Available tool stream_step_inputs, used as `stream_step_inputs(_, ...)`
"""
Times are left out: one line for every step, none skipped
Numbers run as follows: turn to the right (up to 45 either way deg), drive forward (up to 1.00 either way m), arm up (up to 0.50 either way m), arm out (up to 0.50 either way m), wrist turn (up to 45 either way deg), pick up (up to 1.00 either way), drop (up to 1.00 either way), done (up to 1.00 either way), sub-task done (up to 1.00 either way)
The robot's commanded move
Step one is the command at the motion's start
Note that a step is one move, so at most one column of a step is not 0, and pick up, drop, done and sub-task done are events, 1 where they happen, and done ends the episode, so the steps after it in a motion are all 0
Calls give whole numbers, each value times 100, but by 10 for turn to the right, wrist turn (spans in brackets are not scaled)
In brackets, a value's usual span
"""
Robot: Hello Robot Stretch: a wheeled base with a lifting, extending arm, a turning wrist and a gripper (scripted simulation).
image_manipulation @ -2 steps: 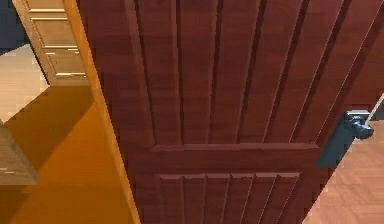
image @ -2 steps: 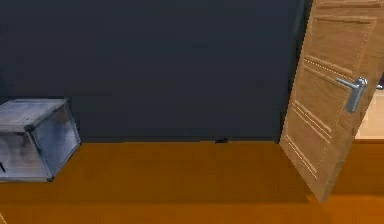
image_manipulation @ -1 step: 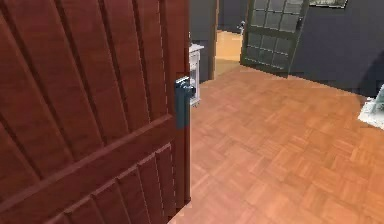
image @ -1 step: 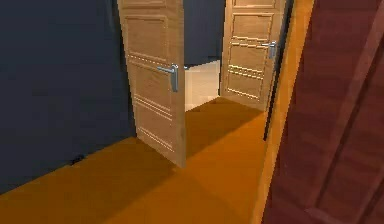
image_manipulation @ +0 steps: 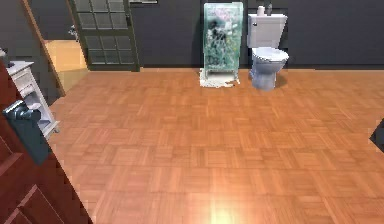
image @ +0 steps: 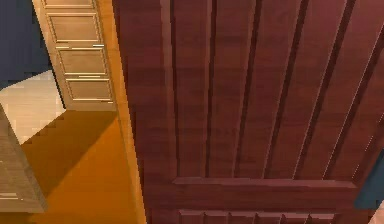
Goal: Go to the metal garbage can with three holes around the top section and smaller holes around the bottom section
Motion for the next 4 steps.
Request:
stream_step_inputs(0,5,0,0,0,0,0,0,0)
stream_step_inputs(-450,0,0,0,0,0,0,0,0)
stream_step_inputs(-120,0,0,0,0,0,0,0,0)
stream_step_inputs(-30,0,0,0,0,0,0,0,0)
